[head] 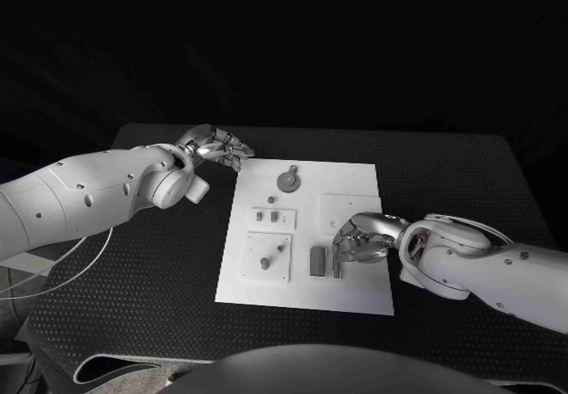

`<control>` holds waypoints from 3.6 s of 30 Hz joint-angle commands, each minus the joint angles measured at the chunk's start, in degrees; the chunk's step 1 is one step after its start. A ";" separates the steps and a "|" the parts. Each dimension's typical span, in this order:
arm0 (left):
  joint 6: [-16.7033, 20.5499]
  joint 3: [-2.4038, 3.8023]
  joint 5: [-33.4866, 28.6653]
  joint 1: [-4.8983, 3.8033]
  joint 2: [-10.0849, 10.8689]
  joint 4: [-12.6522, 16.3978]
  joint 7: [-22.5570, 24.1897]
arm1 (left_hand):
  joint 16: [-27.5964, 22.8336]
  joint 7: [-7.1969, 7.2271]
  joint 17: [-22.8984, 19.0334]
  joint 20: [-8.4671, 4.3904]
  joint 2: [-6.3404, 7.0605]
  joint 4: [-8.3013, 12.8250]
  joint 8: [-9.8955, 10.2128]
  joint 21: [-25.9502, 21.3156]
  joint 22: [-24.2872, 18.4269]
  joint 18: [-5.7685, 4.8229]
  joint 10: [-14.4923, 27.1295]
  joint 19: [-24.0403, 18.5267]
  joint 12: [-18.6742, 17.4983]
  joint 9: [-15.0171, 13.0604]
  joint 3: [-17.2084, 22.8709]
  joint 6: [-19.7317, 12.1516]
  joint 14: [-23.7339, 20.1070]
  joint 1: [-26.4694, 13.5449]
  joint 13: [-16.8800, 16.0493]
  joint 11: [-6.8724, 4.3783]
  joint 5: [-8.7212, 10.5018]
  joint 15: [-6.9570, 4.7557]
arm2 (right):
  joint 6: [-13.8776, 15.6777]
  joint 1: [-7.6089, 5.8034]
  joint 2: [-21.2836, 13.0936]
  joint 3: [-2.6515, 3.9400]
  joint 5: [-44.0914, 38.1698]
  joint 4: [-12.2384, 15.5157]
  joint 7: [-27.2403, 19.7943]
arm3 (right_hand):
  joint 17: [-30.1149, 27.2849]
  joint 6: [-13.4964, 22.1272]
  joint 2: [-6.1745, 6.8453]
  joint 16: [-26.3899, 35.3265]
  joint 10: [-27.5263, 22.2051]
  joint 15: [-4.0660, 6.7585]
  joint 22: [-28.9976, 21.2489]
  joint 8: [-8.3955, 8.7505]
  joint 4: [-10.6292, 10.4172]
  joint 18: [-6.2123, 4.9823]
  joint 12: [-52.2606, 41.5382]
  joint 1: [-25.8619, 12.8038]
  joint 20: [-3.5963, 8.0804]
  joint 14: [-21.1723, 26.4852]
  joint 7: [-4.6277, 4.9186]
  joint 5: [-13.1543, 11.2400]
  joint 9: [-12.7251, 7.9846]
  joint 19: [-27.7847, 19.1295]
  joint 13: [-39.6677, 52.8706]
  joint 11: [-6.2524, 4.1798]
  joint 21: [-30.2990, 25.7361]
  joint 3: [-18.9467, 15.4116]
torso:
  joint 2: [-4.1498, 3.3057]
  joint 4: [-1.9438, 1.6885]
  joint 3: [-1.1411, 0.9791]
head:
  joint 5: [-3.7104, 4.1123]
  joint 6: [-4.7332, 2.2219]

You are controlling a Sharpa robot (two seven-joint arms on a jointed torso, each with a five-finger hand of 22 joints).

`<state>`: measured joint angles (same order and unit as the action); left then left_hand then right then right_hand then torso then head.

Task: Assemble the parts on the task board

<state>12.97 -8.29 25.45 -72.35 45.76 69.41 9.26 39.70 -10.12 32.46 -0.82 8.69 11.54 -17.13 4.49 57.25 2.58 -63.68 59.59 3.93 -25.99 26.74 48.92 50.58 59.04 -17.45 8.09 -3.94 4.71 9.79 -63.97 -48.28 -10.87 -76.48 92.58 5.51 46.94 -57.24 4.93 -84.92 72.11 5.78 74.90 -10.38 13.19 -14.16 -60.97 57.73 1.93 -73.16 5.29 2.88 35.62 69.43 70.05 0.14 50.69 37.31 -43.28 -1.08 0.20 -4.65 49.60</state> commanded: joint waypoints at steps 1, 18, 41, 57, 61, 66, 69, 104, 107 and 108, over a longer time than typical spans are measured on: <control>-0.69 0.03 0.15 -0.04 -0.02 0.13 0.34 | -0.19 -0.19 0.10 0.01 -0.22 -0.35 -0.11 -0.30 0.08 1.18 -0.03 -0.14 0.03 0.02 0.09 0.25 0.38 -0.39 -0.08 -0.19 0.24 0.17 | 0.04 0.33 0.33 -0.01 -4.40 -0.11 1.98 | -0.03 -3.37 -0.31 0.34 0.12 0.89 0.95 -1.21 0.32 -0.84 -0.49 1.03 0.19 -0.11 0.18 -0.06 0.56 -0.04 0.10 -0.98 0.13 -0.03 | 0.00 -0.02 -0.01 | -0.03 0.04; -0.79 0.03 0.14 -0.04 0.04 0.16 0.31 | -0.23 -0.19 0.14 0.01 -0.22 -0.38 -0.10 -0.30 0.08 1.18 -0.01 -0.15 0.03 0.02 0.08 0.24 0.37 -0.38 -0.08 -0.19 0.24 0.18 | 1.76 1.31 1.45 -0.01 -7.71 -1.16 2.56 | -0.12 -5.64 -1.78 0.48 0.60 1.96 0.89 -3.43 3.43 -0.84 -0.59 3.75 0.15 -0.16 -0.93 -0.06 2.20 -0.04 -0.13 -2.09 0.06 -0.15 | 0.00 -0.01 -0.02 | -0.12 0.27; -0.60 0.02 0.14 -0.03 -0.07 0.00 0.65 | -0.28 -0.20 0.19 0.02 -0.16 -0.38 -0.09 -0.31 0.09 1.18 0.01 -0.18 0.02 0.03 0.07 0.21 0.36 -0.34 -0.07 -0.18 0.25 0.18 | 10.59 1.51 0.37 0.03 -4.59 -1.00 -0.50 | -0.16 -5.64 -1.51 0.50 0.74 2.04 0.86 -3.74 3.44 -0.84 -0.42 3.97 0.15 -0.26 -0.99 -0.06 2.58 0.09 -0.39 -2.15 0.04 -0.46 | 0.03 0.03 -0.04 | 0.09 -0.41; 0.42 0.03 -4.78 -0.02 -1.11 -0.86 3.02 | -2.52 -0.68 -0.42 0.85 -0.51 -0.27 0.48 -0.94 -1.11 0.77 0.27 -2.79 0.01 0.31 0.25 -0.87 -1.48 -0.39 0.02 -0.09 0.22 1.14 | 18.12 -2.26 1.04 4.77 21.84 -9.54 -14.18 | -2.97 2.82 2.43 7.42 -4.94 0.05 -1.40 0.31 2.71 -0.75 7.53 2.04 -1.53 3.58 1.59 -0.04 1.48 -4.31 -6.34 0.19 -5.22 0.27 | 0.59 0.20 0.24 | 1.96 -7.63; 0.43 0.04 -7.21 -0.03 -1.72 -1.41 3.77 | -5.93 -0.63 -1.70 2.06 -0.92 0.15 0.69 -0.96 -3.41 0.59 1.16 -6.00 -0.20 0.40 0.69 -1.51 -3.15 -0.55 0.52 0.29 0.23 2.36 | 14.99 -2.47 3.26 6.35 27.12 -15.12 -16.57 | -4.37 4.24 1.98 11.38 -8.52 -0.83 -2.52 0.88 2.89 -0.09 10.88 1.83 -3.00 7.30 2.31 0.00 1.41 -8.15 -8.76 1.01 -8.32 0.86 | 0.96 0.30 0.35 | 2.49 -9.83; 1.42 0.09 -9.28 -0.05 -3.13 -3.35 5.27 | -12.26 -0.27 -4.27 4.02 -1.56 1.06 0.79 -0.90 -7.60 0.54 4.72 -10.70 -0.22 0.35 1.21 -2.37 -6.43 -1.01 3.11 0.99 0.21 4.30 | 12.02 -2.54 8.12 8.09 43.42 -25.95 -21.47 | -10.35 7.06 0.28 24.86 -14.00 -3.44 -6.74 2.00 2.99 1.59 21.69 1.26 -6.18 13.63 4.28 -0.07 0.84 -16.69 -18.45 3.19 -16.81 2.25 | 1.81 0.65 0.35 | 2.77 -13.85; 1.78 0.11 -9.97 -0.07 -4.44 -4.73 6.08 | -14.68 0.02 -5.36 4.64 -1.59 1.35 0.89 -0.92 -9.63 0.20 6.23 -12.71 -0.29 0.33 1.31 -2.88 -7.98 -1.31 4.56 0.84 0.22 4.71 | 9.80 -2.53 10.53 9.08 50.35 -31.39 -22.89 | -14.30 10.15 -1.26 34.60 -12.63 -5.98 -9.28 2.75 2.79 2.37 32.37 0.25 -7.91 14.53 4.31 0.10 0.34 -20.56 -29.71 3.93 -21.38 2.52 | 2.33 0.75 0.27 | 2.69 -16.48; 0.66 0.50 -17.54 -0.45 -9.85 -13.21 9.18 | -39.70 10.12 -32.46 0.82 -8.69 -11.54 17.13 -4.49 -57.25 -2.58 63.68 -59.59 -3.93 25.99 -26.74 -48.92 -50.58 -59.04 17.45 -8.09 3.94 -4.71 | -2.52 -0.15 18.76 15.35 56.52 -44.17 -26.43 | -46.94 57.24 -4.93 84.92 -72.11 -5.78 -74.90 10.38 -13.19 14.16 60.97 -57.73 -1.93 73.16 -5.29 -2.88 -35.62 -69.43 -70.05 -0.14 -50.69 -37.31 | 5.30 1.52 -0.83 | 1.17 -23.53; 1.76 0.78 -17.83 0.00 -9.54 -11.99 9.59 | -39.70 10.12 -32.46 0.82 -8.69 -11.54 17.13 -4.49 -57.25 -2.58 63.68 -59.59 -3.93 25.99 -26.74 -48.92 -50.58 -59.04 17.45 -8.09 3.94 -4.71 | -1.45 -0.04 18.31 15.22 57.10 -42.96 -26.69 | -46.94 57.24 -4.93 84.92 -72.11 -5.78 -74.90 10.38 -13.19 14.16 60.97 -57.73 -1.93 73.16 -5.29 -2.88 -35.62 -69.43 -70.05 -0.14 -50.69 -37.31 | 5.80 1.49 -0.78 | 1.42 -22.92; 2.66 1.01 -18.06 0.37 -9.28 -11.00 9.93 | -39.70 10.12 -32.46 0.82 -8.69 -11.54 17.13 -4.49 -57.25 -2.58 63.68 -59.59 -3.93 25.99 -26.74 -48.92 -50.58 -59.04 17.45 -8.09 3.94 -4.71 | -0.56 0.06 17.95 15.11 57.58 -41.96 -26.90 | -46.94 57.24 -4.93 84.92 -72.11 -5.78 -74.90 10.38 -13.19 14.16 60.97 -57.73 -1.93 73.16 -5.29 -2.88 -35.62 -69.43 -70.05 -0.14 -50.69 -37.31 | 6.21 1.46 -0.74 | 1.63 -22.42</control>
<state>13.80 -7.43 7.96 -72.19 36.45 57.38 18.26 5.86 -2.29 9.03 2.94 1.78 -0.10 -4.63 1.43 13.91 0.87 -12.91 11.62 1.34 -10.40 6.13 10.35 10.50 14.38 -1.41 2.48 -1.15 4.39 7.59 -63.97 -30.09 4.27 -19.90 49.69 -20.71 7.53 -11.62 -1.24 -7.16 14.31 -4.98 21.38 -2.53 -0.06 -0.81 -1.54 13.46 -4.63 -9.46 3.90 1.36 12.10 3.53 3.65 4.30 3.70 6.45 -37.80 0.41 -0.63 -3.32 26.48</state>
